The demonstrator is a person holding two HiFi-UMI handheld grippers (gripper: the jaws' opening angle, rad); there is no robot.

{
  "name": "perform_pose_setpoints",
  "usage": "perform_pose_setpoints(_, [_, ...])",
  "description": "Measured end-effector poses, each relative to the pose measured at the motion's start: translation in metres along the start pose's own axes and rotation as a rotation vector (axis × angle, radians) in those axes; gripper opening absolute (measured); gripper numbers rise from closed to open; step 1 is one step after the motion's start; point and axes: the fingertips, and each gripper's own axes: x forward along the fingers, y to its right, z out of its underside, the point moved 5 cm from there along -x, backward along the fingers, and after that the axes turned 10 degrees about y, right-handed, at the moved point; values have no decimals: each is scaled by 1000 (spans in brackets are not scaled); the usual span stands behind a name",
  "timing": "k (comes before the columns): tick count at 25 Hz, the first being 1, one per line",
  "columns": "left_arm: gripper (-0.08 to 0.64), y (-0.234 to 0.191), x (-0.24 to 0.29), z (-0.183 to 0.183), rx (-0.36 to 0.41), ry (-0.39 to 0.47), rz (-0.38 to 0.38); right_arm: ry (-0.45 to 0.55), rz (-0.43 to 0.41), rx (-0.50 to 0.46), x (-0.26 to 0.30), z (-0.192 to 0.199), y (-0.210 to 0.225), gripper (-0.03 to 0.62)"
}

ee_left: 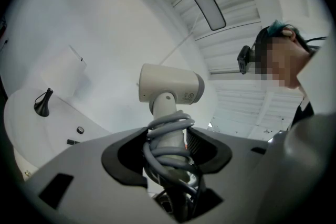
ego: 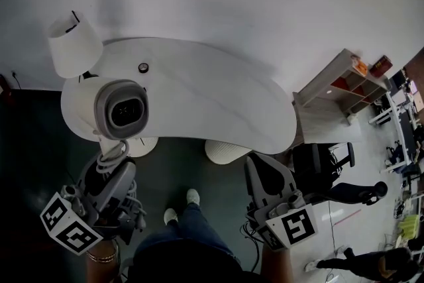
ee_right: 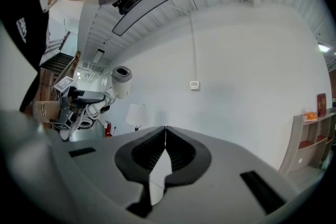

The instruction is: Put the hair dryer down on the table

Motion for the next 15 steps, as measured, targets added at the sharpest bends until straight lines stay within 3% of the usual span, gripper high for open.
perform_pose_setpoints(15, [241, -15, 54, -6, 27, 43, -23, 35, -62, -11, 56, -6, 50, 17])
